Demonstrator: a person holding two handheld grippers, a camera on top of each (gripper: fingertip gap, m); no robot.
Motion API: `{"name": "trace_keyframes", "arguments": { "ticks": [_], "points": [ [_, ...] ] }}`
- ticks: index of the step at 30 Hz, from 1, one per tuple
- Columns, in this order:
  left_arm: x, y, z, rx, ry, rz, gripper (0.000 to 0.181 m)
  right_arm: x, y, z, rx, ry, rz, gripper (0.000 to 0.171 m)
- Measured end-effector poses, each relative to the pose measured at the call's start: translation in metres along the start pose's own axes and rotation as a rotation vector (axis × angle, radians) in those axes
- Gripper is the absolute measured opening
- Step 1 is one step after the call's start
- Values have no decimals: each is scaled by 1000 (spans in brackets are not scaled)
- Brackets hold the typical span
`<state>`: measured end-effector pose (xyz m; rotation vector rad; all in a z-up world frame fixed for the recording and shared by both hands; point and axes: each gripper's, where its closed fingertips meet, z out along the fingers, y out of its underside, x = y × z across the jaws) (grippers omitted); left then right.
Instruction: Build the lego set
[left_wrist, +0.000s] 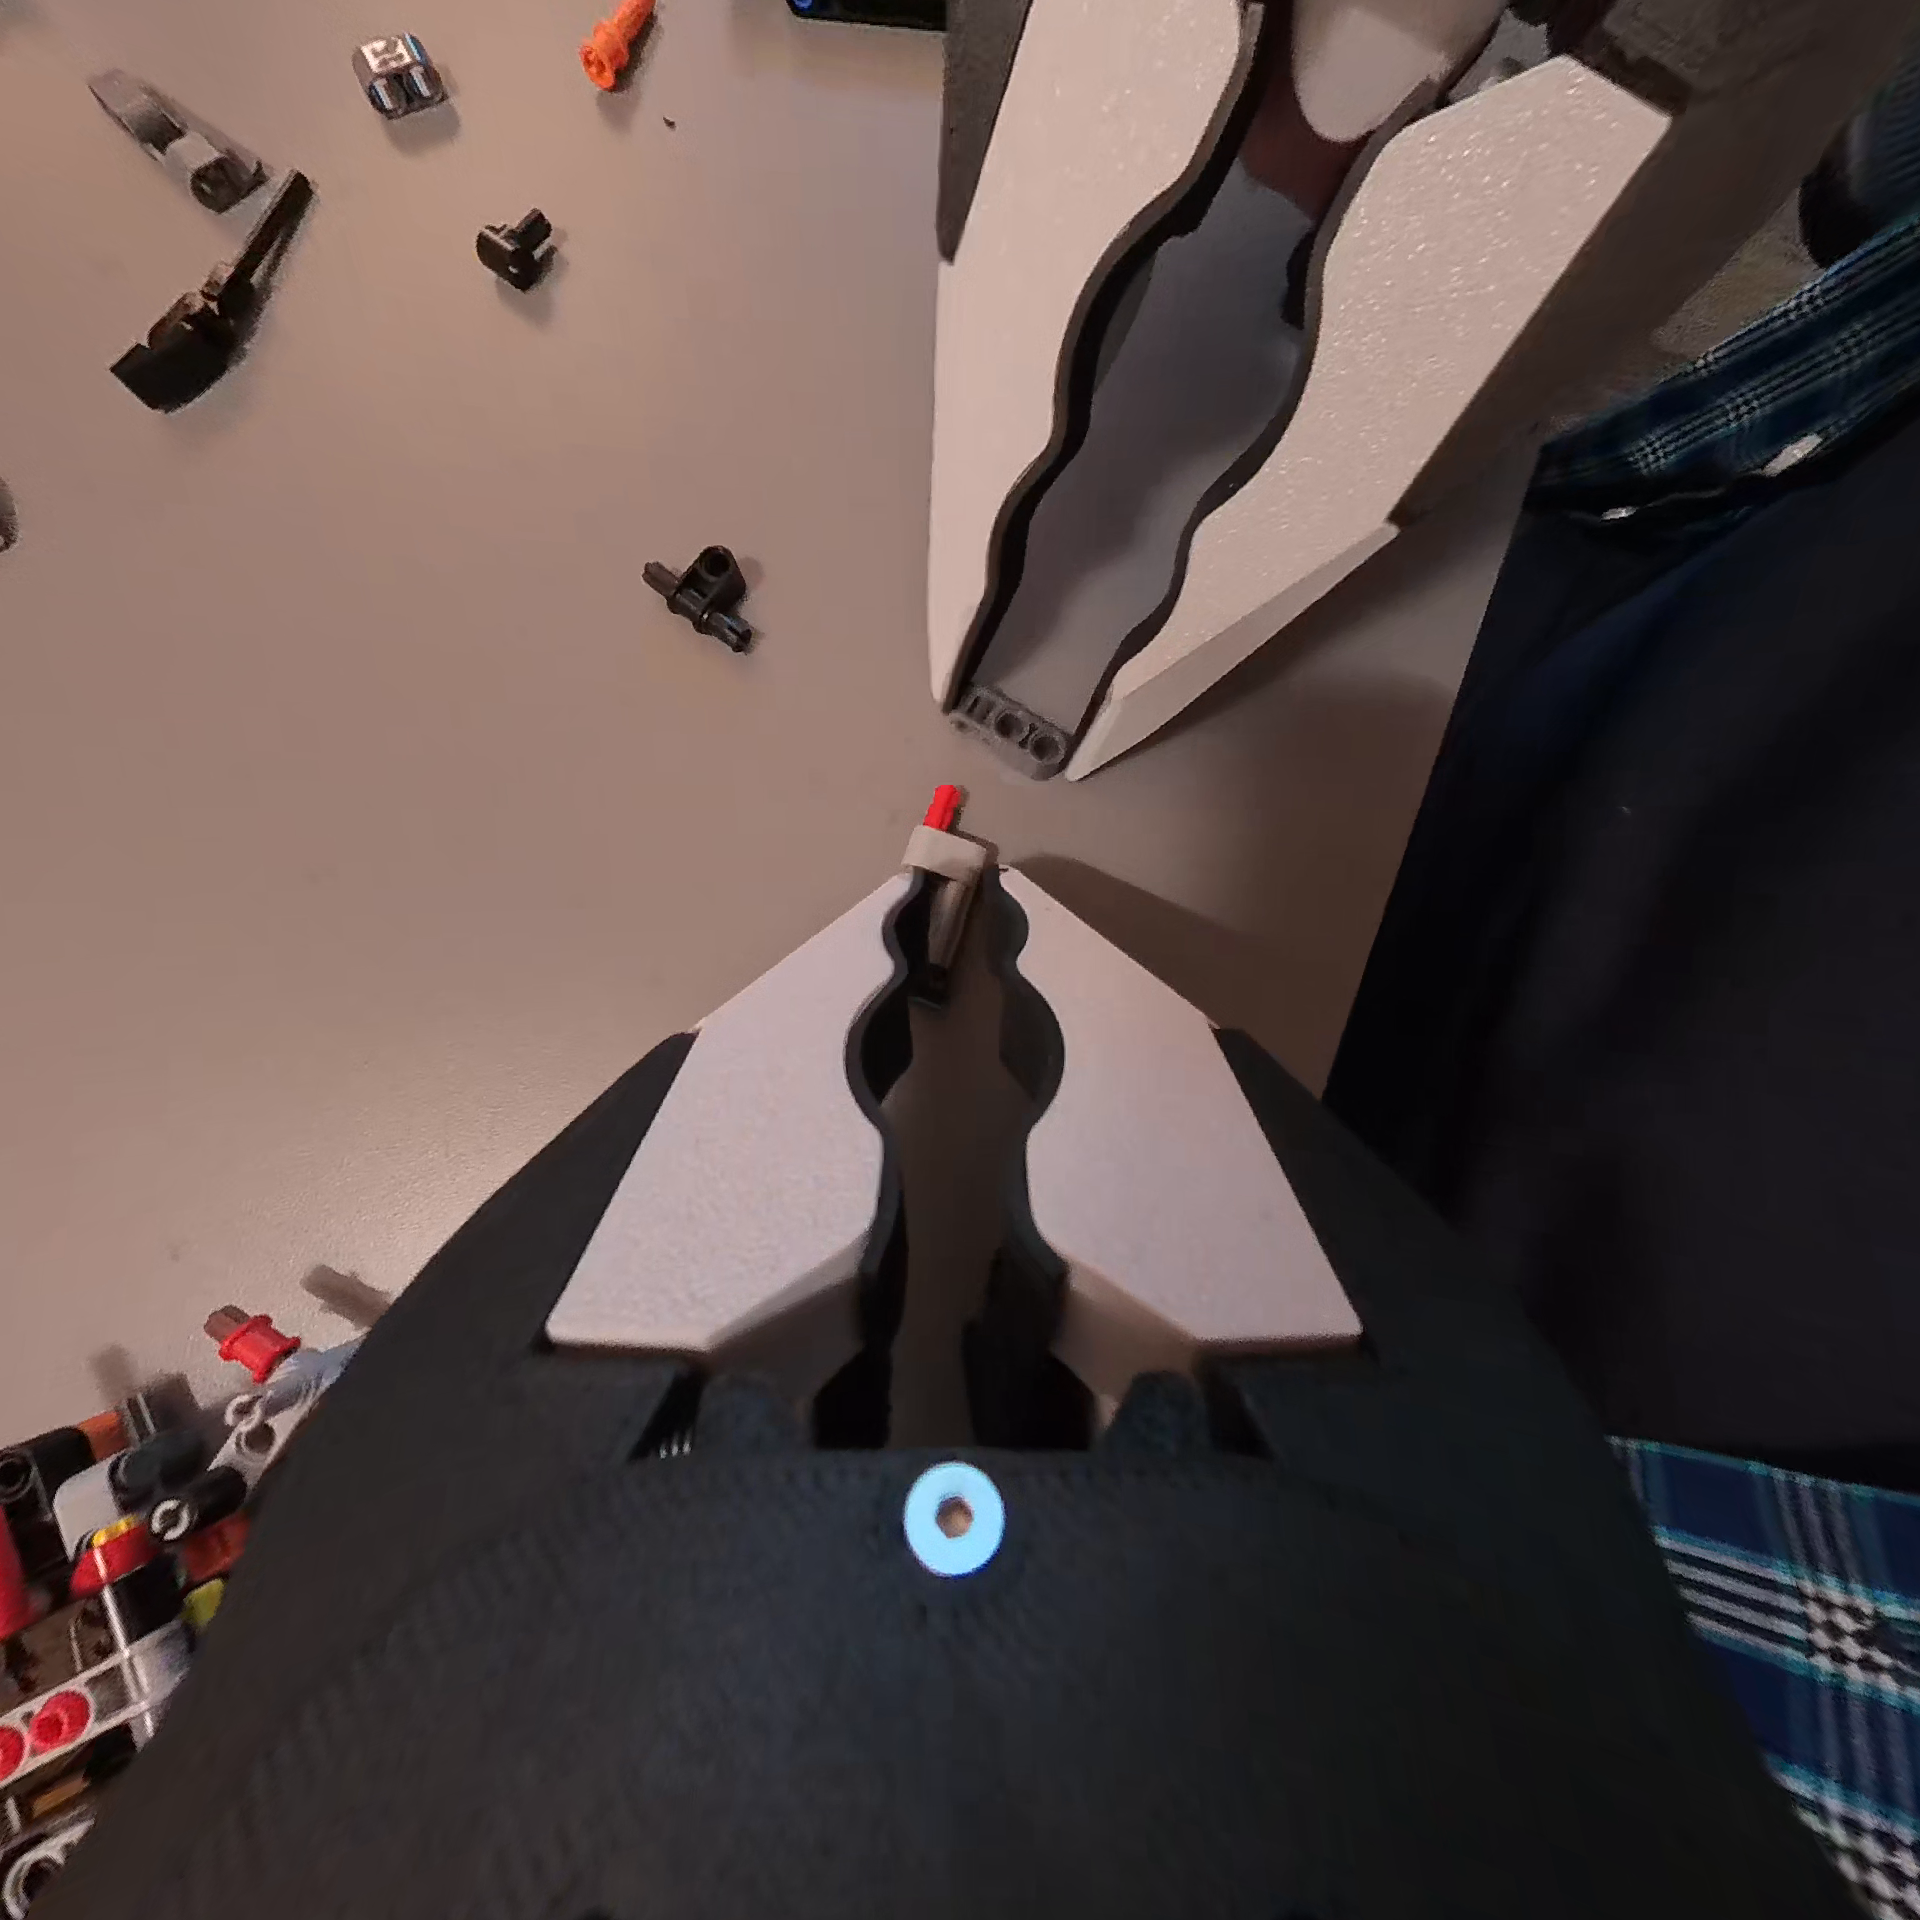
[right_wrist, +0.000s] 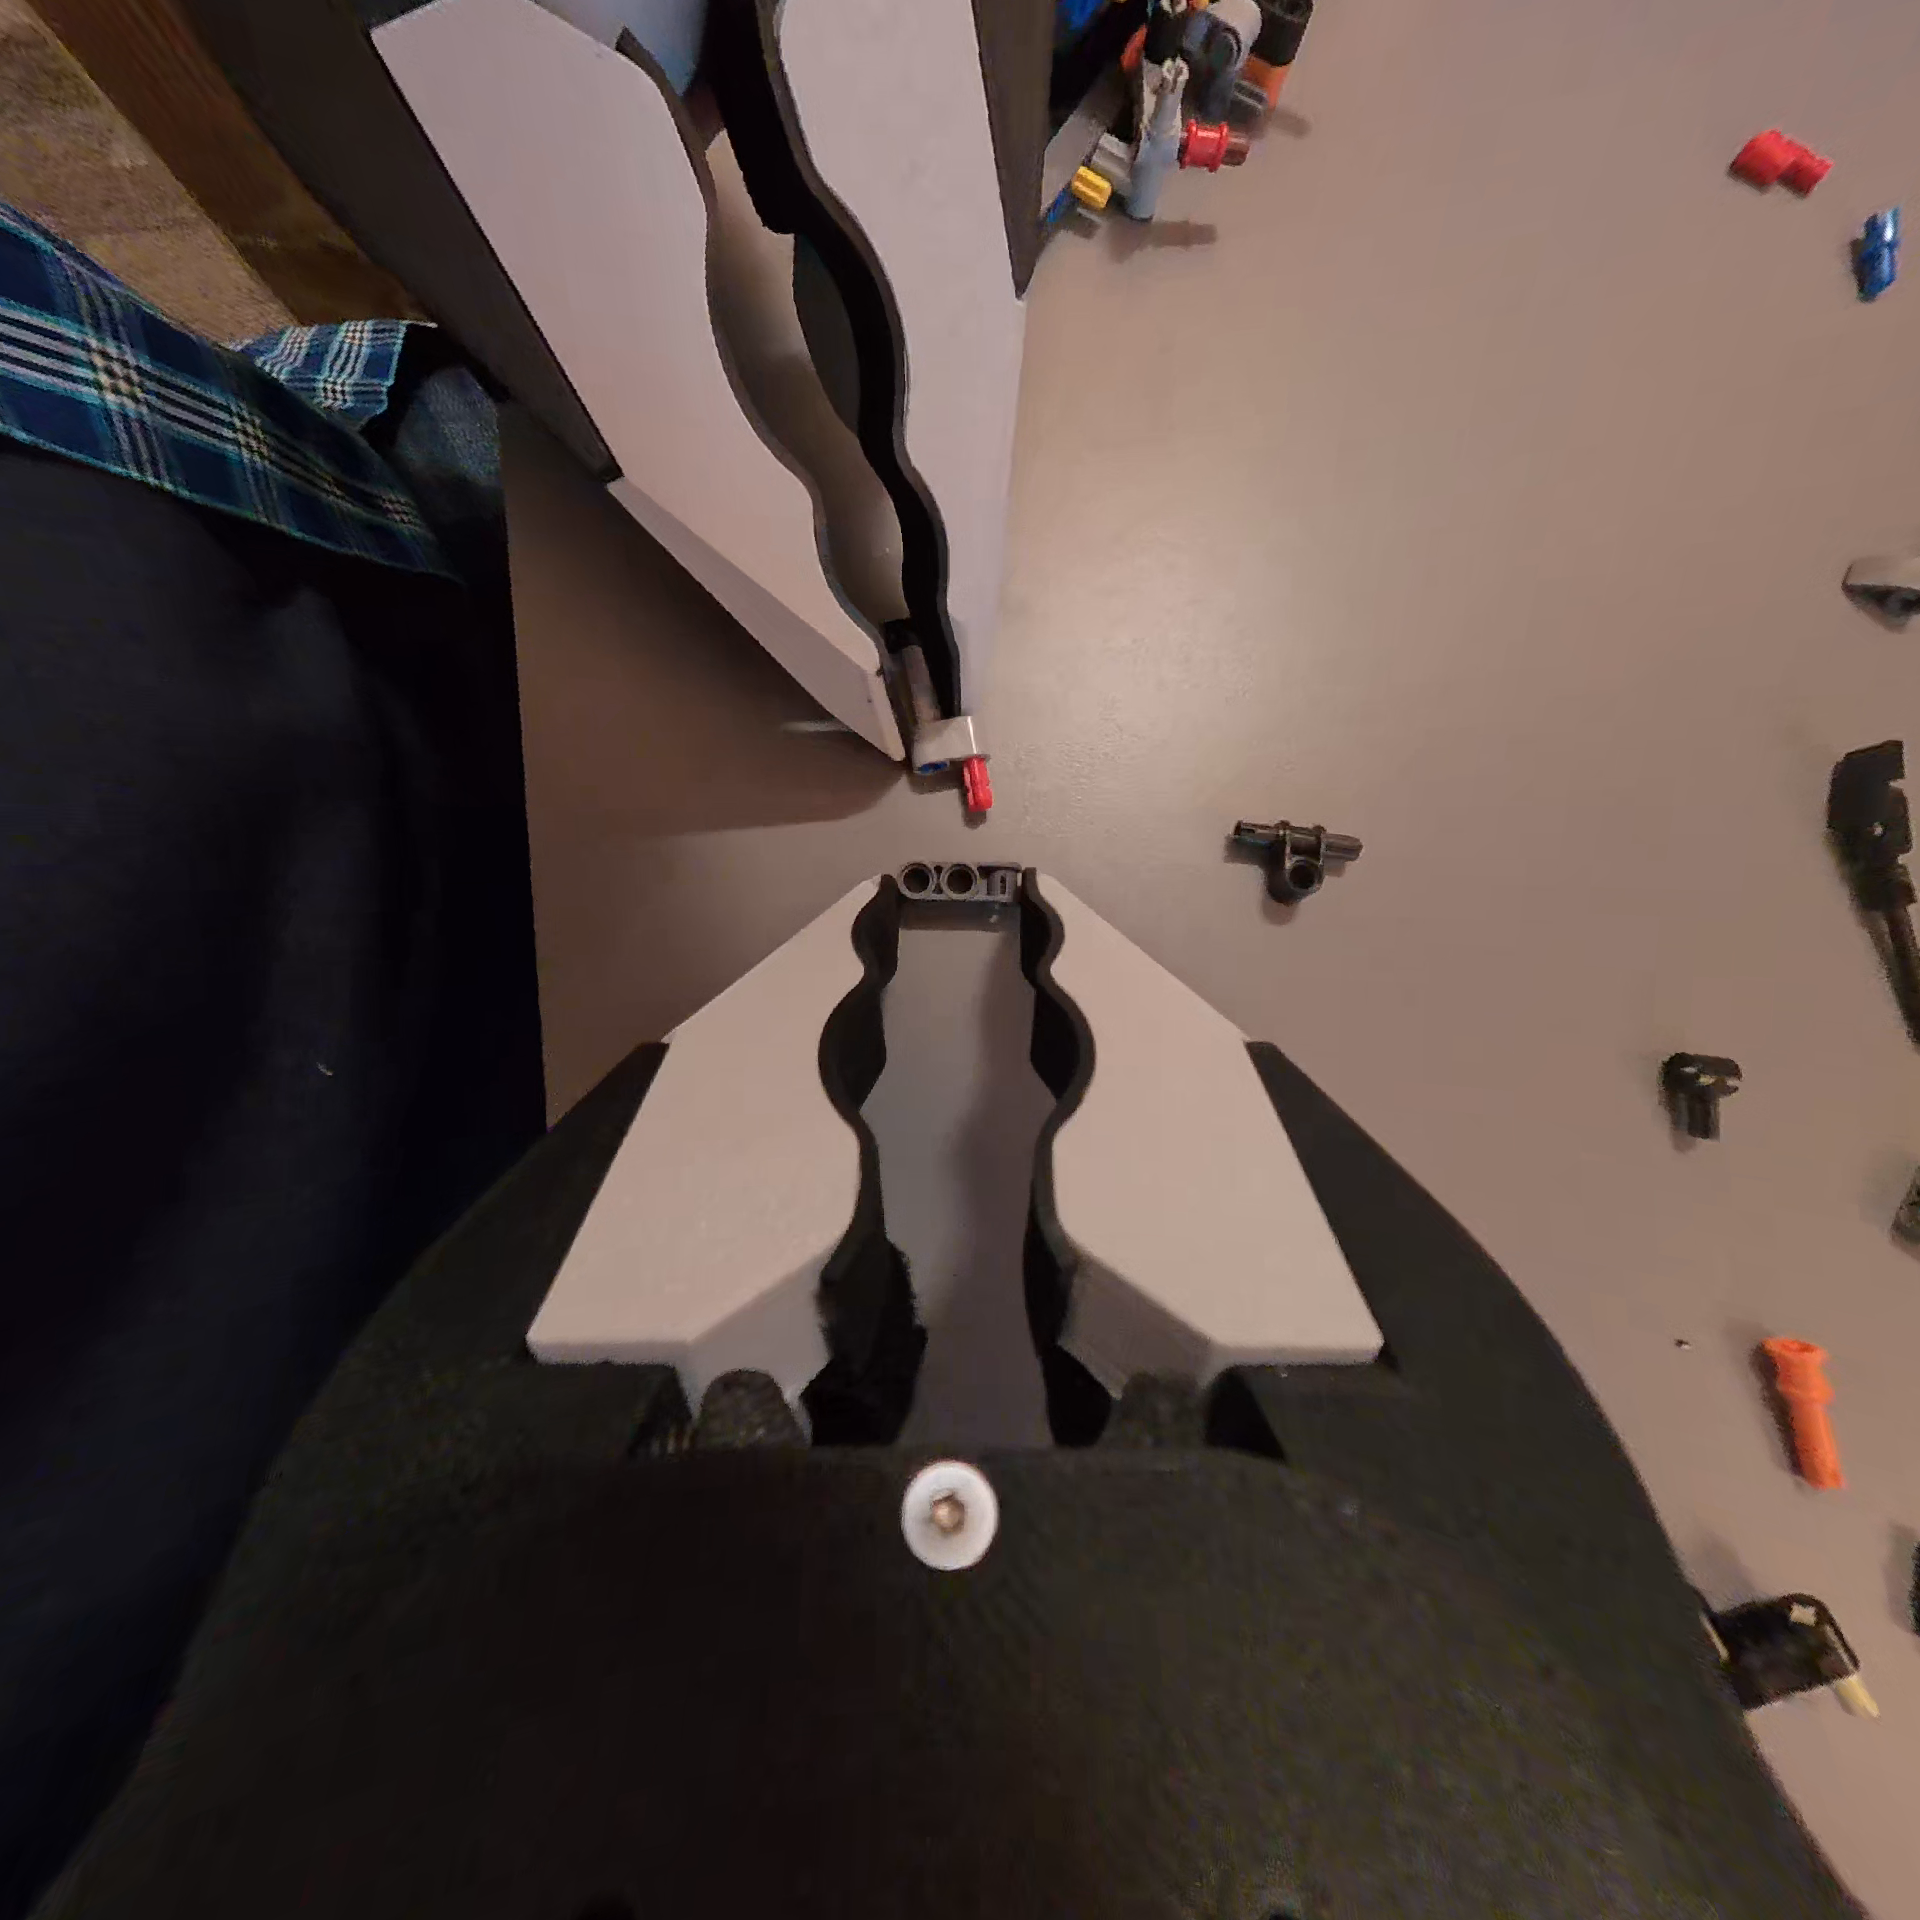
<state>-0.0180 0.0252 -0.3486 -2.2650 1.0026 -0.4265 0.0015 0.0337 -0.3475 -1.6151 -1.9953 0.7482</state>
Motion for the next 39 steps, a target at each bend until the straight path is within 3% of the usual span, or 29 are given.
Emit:
{"name": "trace_keyframes", "arguments": {
  "ticks": [26, 39],
  "points": [
    [3, 0, -1, 60, 36, 20, 7, -4, -9, 7, 30, -124, -188, 21],
    [7, 1, -1, 49, 51, 71, 7, -9, -9, 7, 21, -249, -378, 20]
  ]
}}
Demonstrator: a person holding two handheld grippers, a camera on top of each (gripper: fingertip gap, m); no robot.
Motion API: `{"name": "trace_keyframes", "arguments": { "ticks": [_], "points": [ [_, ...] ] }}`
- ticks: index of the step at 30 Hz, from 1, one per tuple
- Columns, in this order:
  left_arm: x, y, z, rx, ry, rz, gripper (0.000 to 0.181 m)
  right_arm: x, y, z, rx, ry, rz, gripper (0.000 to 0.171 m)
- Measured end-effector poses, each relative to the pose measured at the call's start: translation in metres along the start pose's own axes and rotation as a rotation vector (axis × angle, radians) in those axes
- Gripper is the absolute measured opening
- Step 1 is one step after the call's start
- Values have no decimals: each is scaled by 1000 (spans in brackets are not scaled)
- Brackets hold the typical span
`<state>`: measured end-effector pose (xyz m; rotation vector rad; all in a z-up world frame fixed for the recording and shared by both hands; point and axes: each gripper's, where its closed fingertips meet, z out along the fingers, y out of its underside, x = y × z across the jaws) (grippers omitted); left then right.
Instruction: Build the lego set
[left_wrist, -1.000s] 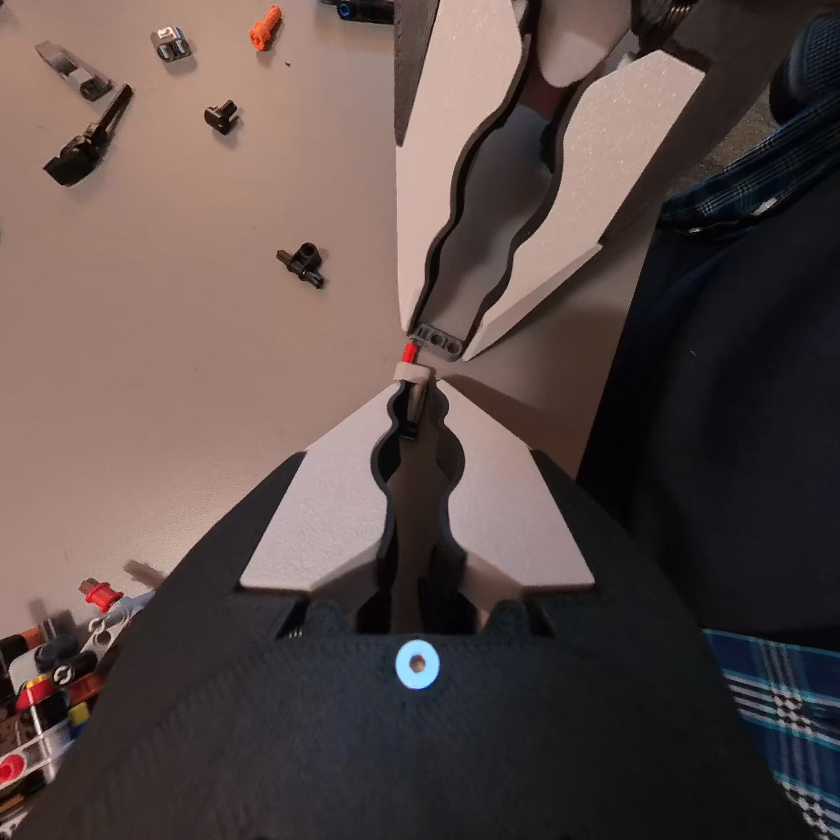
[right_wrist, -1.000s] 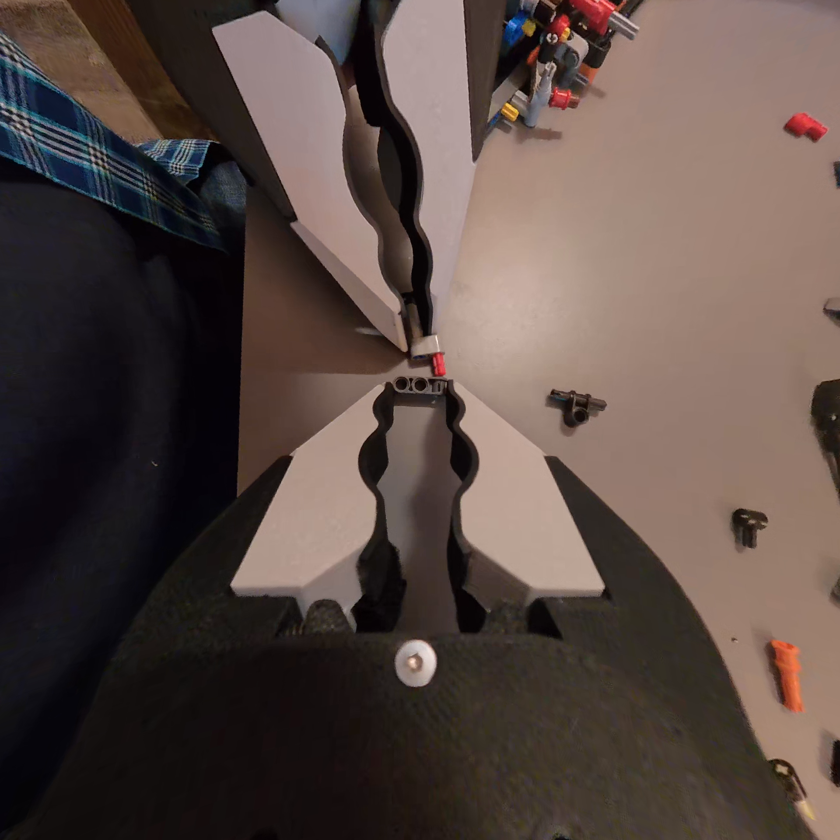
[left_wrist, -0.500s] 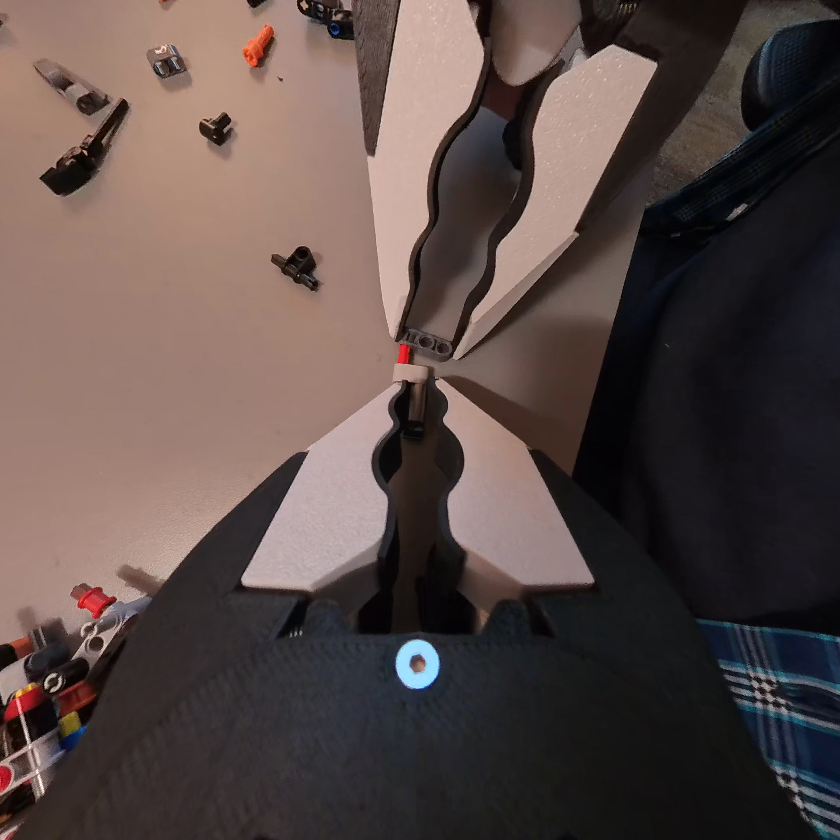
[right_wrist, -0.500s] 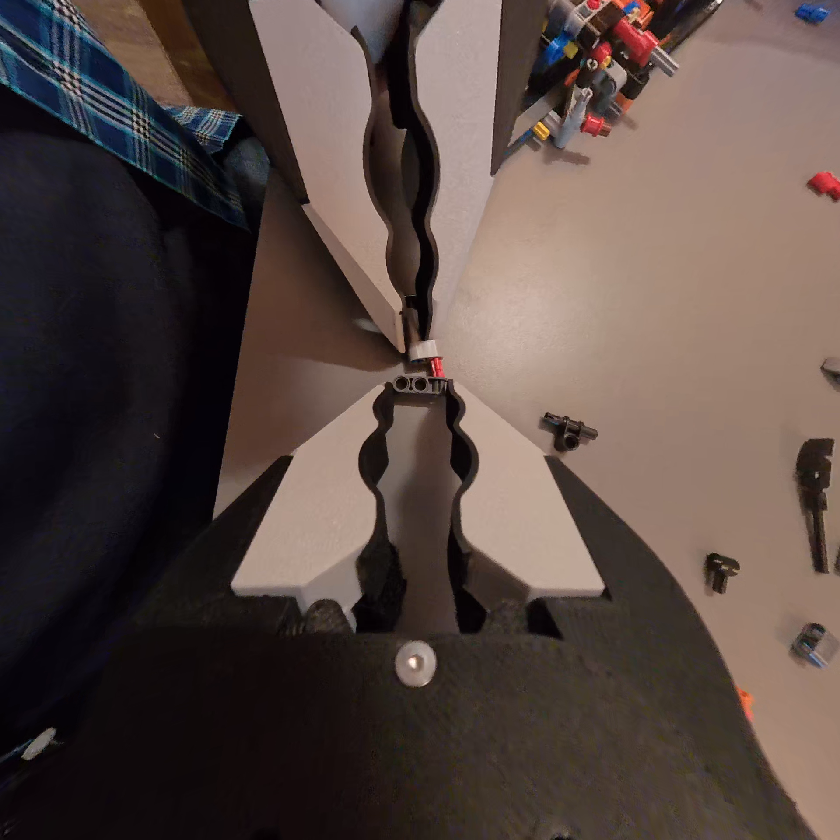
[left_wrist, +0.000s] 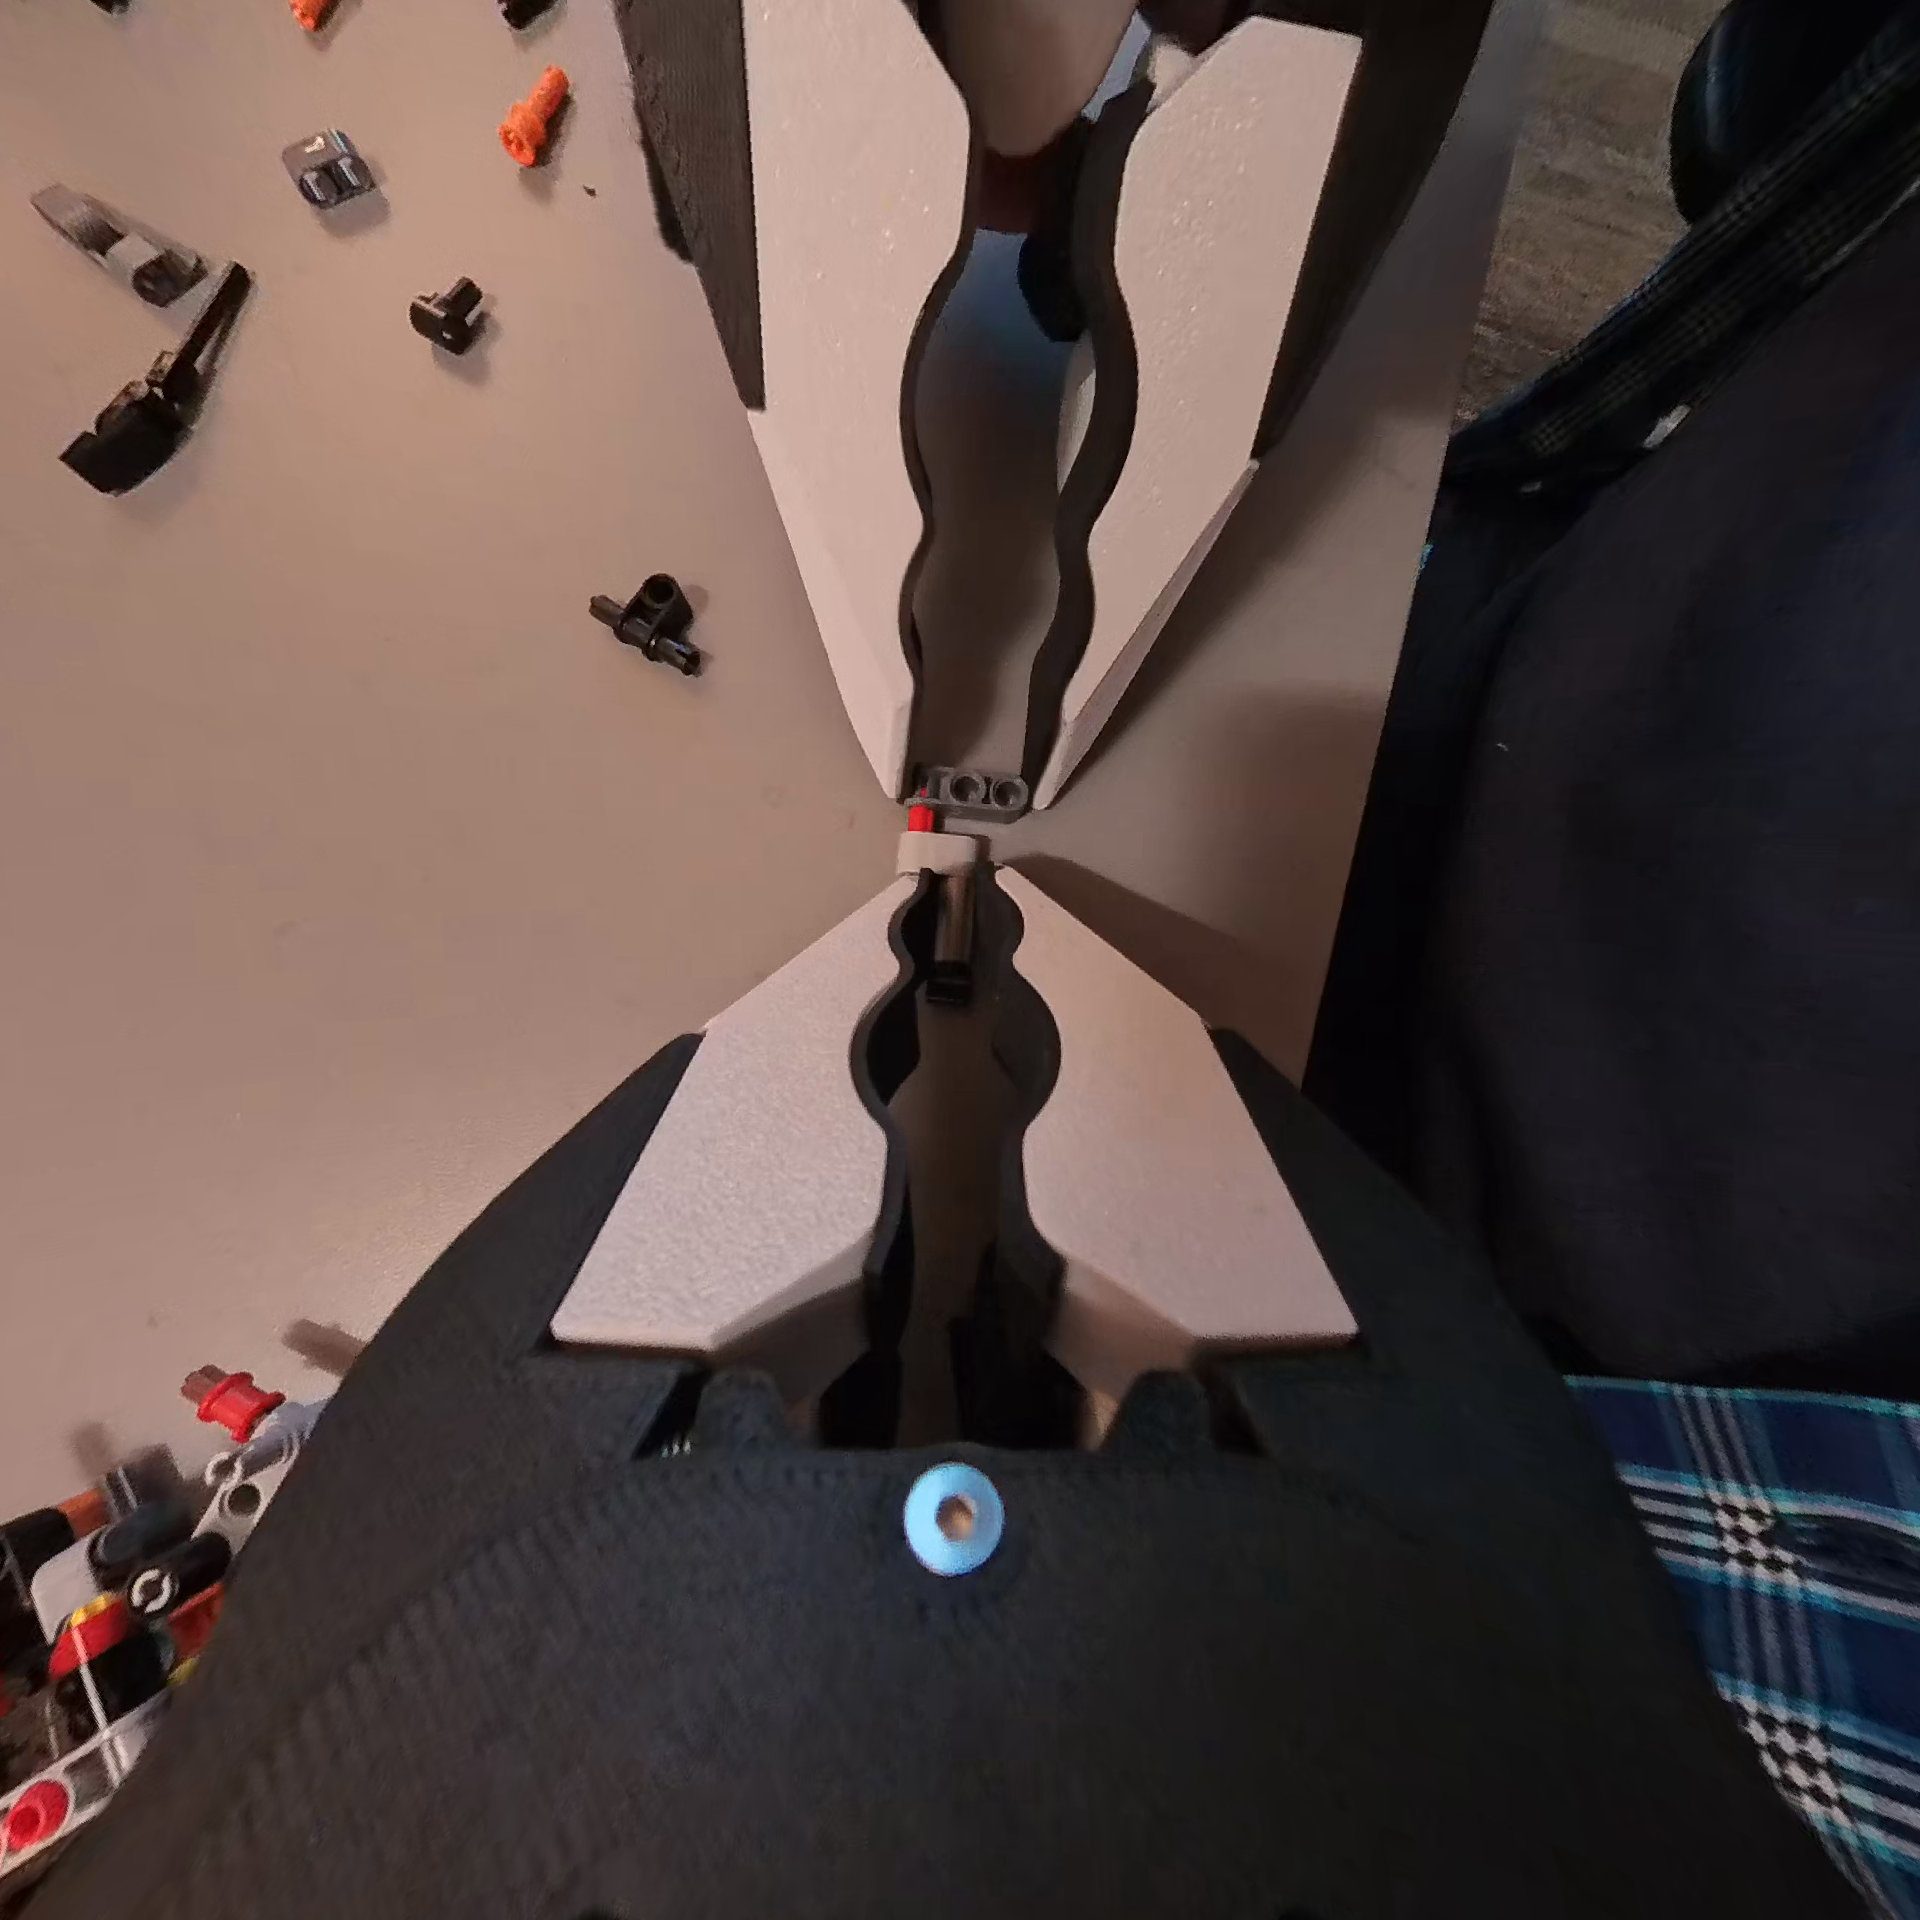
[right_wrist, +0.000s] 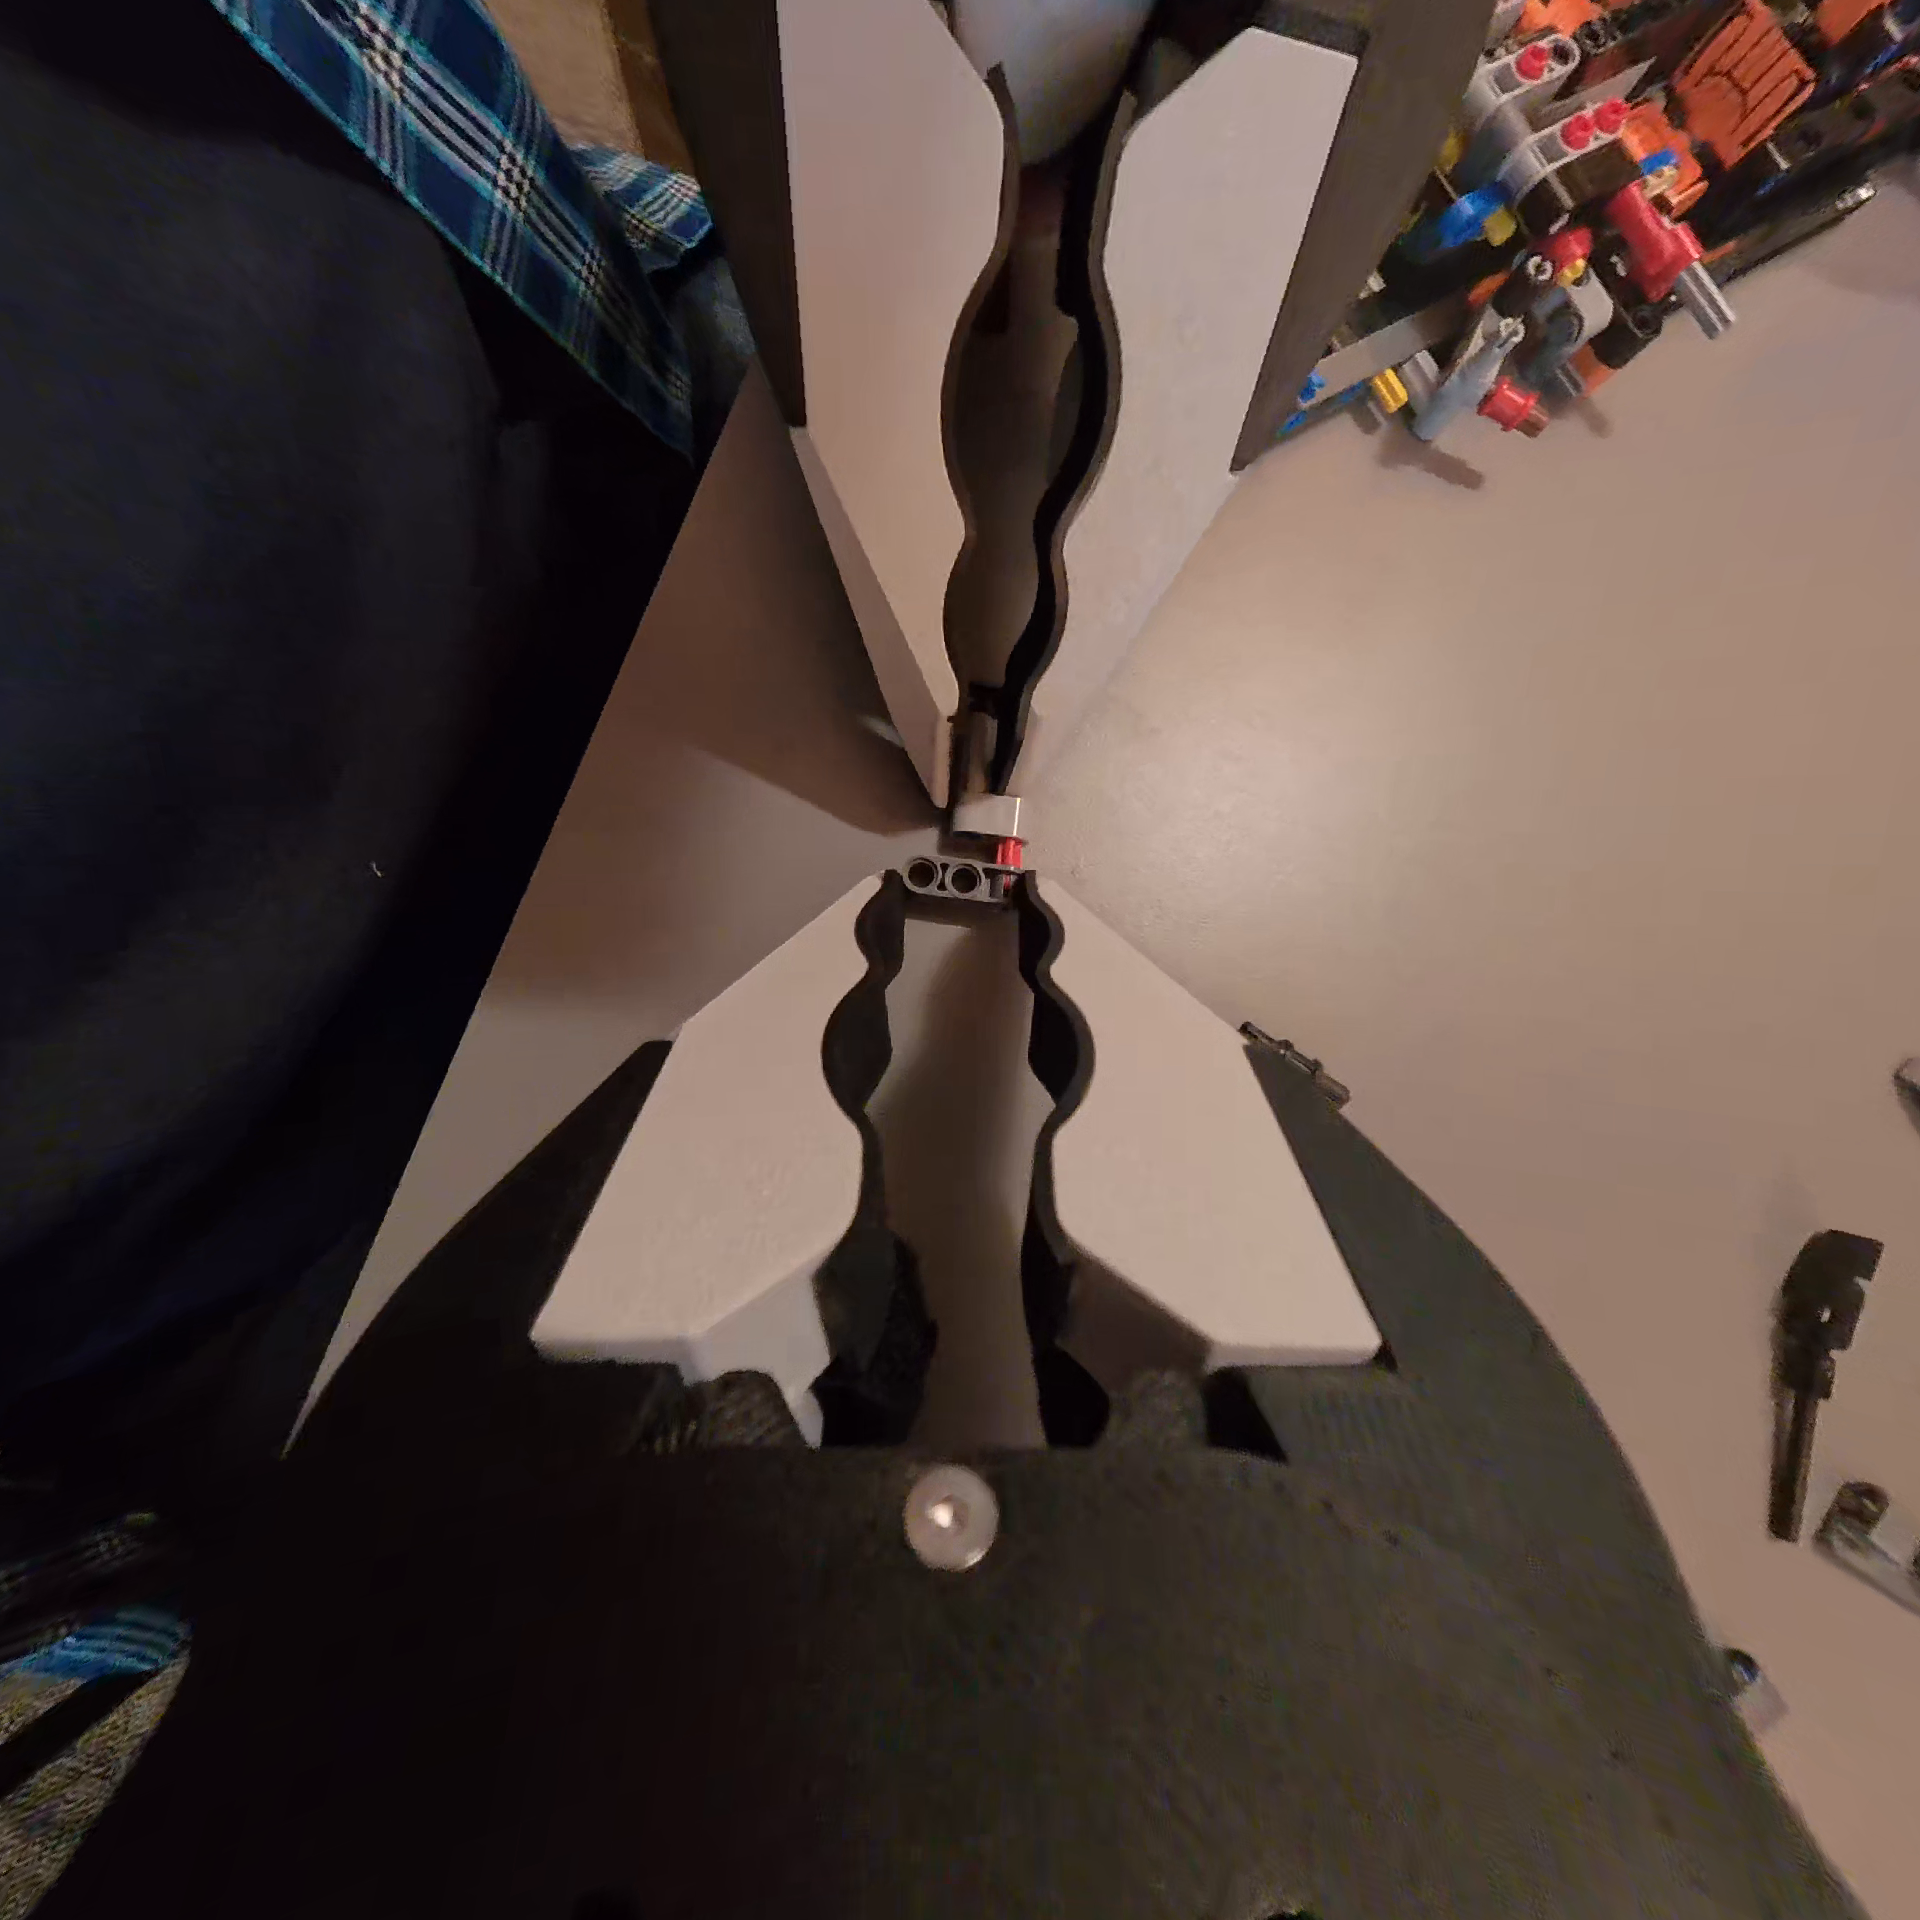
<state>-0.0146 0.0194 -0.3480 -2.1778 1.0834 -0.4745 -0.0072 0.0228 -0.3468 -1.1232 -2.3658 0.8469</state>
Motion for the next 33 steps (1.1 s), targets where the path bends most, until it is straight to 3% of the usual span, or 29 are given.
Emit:
{"name": "trace_keyframes", "arguments": {
  "ticks": [24, 33],
  "points": [
    [3, -1, 0, 20, 54, -13, 5, -2, -3, 2, 96, -114, -55, 20],
    [5, -3, 3, 8, 18, -37, 6, 0, 0, -1, 48, 2, 71, 26]
  ]
}}
